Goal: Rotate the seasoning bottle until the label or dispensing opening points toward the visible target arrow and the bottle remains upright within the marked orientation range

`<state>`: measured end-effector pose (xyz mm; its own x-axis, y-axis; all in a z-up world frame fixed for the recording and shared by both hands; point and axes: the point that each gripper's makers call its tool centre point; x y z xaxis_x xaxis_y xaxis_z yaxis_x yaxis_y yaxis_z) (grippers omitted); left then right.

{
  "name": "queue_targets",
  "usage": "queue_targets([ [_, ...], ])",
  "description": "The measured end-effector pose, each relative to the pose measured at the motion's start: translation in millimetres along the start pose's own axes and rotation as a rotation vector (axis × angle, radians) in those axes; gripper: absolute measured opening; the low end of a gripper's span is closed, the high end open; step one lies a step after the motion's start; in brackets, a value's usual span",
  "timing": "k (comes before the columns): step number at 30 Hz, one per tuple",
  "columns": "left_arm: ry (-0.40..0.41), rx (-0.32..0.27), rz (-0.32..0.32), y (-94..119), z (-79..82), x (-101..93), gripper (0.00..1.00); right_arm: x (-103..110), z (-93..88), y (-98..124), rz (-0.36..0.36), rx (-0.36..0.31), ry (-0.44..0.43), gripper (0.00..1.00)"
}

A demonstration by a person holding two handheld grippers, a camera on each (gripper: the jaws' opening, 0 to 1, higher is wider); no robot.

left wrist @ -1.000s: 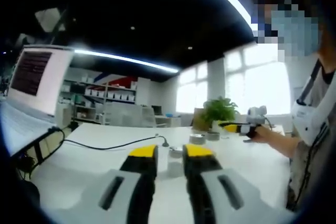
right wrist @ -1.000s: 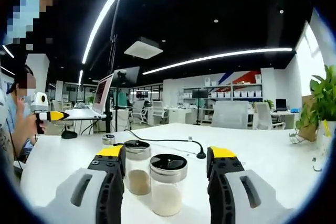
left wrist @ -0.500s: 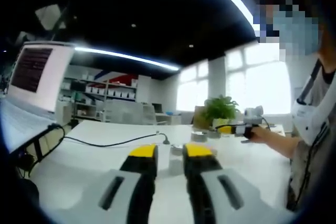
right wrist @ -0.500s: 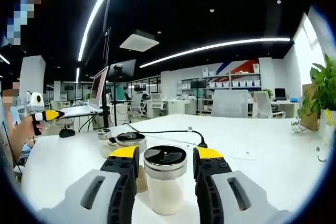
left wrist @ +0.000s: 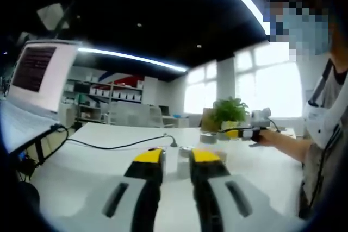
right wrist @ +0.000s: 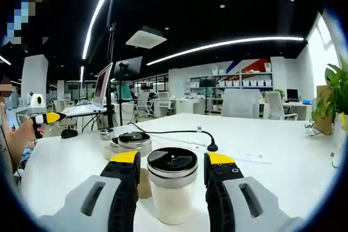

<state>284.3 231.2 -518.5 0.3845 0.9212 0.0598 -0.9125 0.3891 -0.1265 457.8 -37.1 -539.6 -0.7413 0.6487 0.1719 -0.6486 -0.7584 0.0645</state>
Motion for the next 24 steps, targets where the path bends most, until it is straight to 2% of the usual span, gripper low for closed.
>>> queue_targets([
  [12, 0.009, -0.004, -0.004, 0, -3.8, 3.5, 0.20, -3, -6.2, -7, -0.010, 0.002, -0.019, 0.45],
  [16, 0.010, 0.001, 0.002, 2, -6.0, 9.1, 0.20, 0, -8.1, -11, 0.003, 0.006, -0.022, 0.40],
  [24, 0.027, -0.005, 0.010, 1, -7.2, 14.6, 0.20, 0, -7.6, -13, -0.017, 0.002, -0.005, 0.39],
])
Point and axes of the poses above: the point that each gripper's makers call its tool centre point, and the gripper's own axes: y roughly backward along the fingers, x roughly to its left, z roughly out of its top, and after that the axes turned 9 degrees about -y, right-handed
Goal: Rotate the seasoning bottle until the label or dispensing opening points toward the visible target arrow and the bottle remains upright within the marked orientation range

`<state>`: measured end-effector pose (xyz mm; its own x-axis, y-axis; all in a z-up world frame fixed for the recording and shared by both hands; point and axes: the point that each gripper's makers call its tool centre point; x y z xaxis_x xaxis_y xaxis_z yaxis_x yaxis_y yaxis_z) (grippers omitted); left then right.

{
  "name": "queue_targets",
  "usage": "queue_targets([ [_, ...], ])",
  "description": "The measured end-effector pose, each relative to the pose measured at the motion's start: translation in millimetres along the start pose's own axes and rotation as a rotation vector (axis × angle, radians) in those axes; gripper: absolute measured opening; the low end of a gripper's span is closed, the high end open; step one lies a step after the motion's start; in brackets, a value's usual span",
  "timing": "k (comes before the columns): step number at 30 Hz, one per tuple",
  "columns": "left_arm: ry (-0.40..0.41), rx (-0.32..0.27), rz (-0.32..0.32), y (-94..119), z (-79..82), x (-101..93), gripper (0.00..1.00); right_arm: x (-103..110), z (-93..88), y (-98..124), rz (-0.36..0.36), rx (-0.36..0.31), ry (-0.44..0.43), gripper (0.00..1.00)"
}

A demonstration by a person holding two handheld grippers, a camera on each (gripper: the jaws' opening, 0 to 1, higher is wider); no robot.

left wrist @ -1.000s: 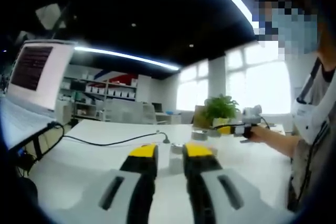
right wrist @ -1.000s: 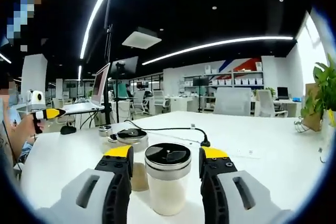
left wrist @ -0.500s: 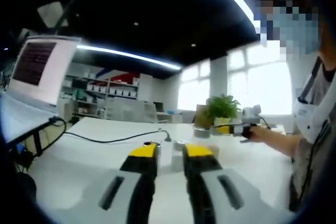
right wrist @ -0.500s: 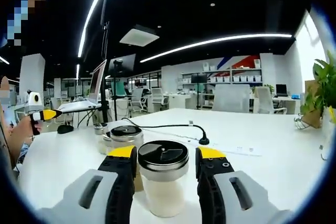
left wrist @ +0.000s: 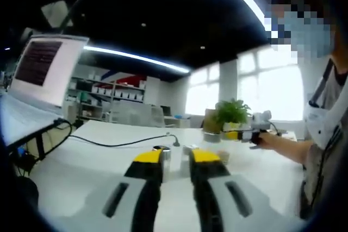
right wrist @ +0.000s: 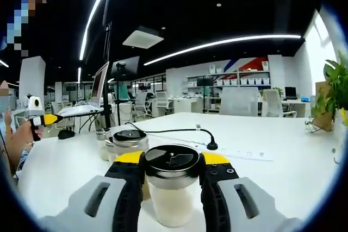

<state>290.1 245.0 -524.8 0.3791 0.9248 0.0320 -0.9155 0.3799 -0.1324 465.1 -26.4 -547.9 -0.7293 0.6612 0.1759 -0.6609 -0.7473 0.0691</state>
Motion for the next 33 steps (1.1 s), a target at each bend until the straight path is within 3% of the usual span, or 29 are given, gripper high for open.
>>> queue_targets([
  [33, 0.003, -0.002, 0.005, -0.4, -1.2, -2.5, 0.20, 0.7, 0.0, 3.1, -0.016, -0.010, 0.003, 0.38],
])
Point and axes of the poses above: the point that each gripper's makers call its tool centre point, and the gripper's own axes: y roughly backward along the fingers, x roughly to its left, z roughly out of its top, and after that the axes turned 9 degrees about -y, right-handed
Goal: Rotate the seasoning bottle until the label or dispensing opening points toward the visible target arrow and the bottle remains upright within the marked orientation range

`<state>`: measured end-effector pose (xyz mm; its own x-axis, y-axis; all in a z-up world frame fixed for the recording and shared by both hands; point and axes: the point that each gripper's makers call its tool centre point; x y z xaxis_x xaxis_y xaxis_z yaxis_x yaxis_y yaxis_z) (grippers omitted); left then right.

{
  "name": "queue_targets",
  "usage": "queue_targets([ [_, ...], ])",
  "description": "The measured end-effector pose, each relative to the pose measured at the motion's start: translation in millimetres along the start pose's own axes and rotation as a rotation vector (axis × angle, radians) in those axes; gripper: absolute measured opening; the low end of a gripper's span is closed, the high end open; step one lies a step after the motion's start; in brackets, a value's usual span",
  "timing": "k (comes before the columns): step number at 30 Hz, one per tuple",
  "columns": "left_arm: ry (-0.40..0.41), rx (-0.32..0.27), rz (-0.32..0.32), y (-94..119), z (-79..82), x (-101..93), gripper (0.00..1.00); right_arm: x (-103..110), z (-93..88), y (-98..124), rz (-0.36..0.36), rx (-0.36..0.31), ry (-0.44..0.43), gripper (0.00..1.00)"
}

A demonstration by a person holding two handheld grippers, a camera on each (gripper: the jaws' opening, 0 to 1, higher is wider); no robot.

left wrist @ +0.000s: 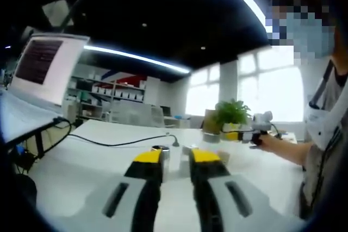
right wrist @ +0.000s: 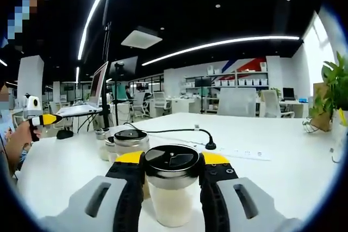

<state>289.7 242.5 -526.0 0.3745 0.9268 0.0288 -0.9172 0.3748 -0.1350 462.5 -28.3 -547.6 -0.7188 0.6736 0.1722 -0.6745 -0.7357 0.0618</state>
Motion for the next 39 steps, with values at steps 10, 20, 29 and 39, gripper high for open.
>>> queue_targets([
  [10, -0.002, -0.003, 0.000, 1, 1.1, 0.4, 0.20, 0, 0.2, 0, 0.008, -0.001, -0.002, 0.39],
  [20, -0.003, -0.011, 0.004, 4, 4.8, 0.1, 0.20, 3, -0.5, 2, -0.003, 0.001, 0.003, 0.38],
  [29, -0.004, -0.014, -0.001, 2, 6.8, -2.0, 0.20, 7, -2.8, 6, 0.003, 0.004, -0.004, 0.38],
  [39, -0.009, -0.011, 0.002, 5, 6.0, -5.1, 0.20, 20, -5.9, 15, 0.014, 0.009, 0.000, 0.38],
])
Point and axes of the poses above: the point that each gripper's makers call its tool centre point, and the gripper's own axes: y roughly backward along the fingers, x roughly to its left, z roughly out of its top, and after that the axes turned 9 degrees about -y, right-handed
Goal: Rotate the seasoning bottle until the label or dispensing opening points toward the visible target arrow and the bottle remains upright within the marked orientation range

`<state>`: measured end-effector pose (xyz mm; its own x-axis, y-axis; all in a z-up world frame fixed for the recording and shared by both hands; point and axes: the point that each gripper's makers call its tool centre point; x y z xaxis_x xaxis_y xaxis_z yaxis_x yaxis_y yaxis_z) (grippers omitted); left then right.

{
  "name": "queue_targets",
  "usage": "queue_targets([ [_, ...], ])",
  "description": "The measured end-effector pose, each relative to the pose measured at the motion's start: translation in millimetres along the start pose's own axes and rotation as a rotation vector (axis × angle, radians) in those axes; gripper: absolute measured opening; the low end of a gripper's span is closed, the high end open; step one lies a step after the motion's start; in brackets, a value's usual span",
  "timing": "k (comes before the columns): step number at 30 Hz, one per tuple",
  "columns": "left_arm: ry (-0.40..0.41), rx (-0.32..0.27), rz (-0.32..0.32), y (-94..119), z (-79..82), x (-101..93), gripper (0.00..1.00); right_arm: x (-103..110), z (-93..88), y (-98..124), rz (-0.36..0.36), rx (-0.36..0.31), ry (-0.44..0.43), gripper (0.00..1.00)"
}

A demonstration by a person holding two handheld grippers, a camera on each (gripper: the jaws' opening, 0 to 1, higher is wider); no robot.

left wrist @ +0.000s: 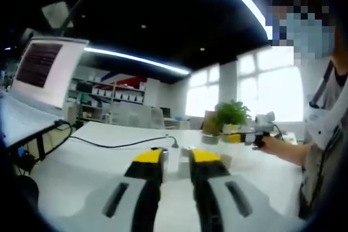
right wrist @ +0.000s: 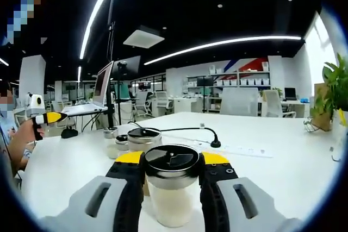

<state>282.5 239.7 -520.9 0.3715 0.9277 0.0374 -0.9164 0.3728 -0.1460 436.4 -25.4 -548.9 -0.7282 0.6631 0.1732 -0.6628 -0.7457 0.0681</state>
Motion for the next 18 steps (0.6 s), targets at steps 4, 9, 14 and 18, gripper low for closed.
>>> queue_targets([
  [4, 0.000, -0.005, -0.003, 1, 1.4, -1.4, 0.20, 4, -1.2, 3, 0.005, -0.004, -0.011, 0.38],
  [9, -0.002, -0.007, -0.004, 2, 2.5, -2.0, 0.20, 11, -1.5, 9, 0.007, -0.007, -0.022, 0.38],
  [14, -0.002, -0.016, -0.008, 3, 5.4, -4.1, 0.20, 18, -2.8, 14, 0.008, -0.012, -0.024, 0.38],
  [18, -0.006, -0.015, -0.008, 5, 5.6, -4.9, 0.20, 21, -3.3, 14, 0.016, -0.010, -0.028, 0.38],
])
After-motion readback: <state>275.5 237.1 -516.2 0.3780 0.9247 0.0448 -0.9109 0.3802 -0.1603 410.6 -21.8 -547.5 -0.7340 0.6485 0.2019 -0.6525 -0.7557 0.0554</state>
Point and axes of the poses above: the point that each gripper's makers call its tool centre point, and the gripper's own axes: y roughly backward along the fingers, x roughly to its left, z roughly out of its top, and after that the axes turned 9 degrees about -y, right-handed
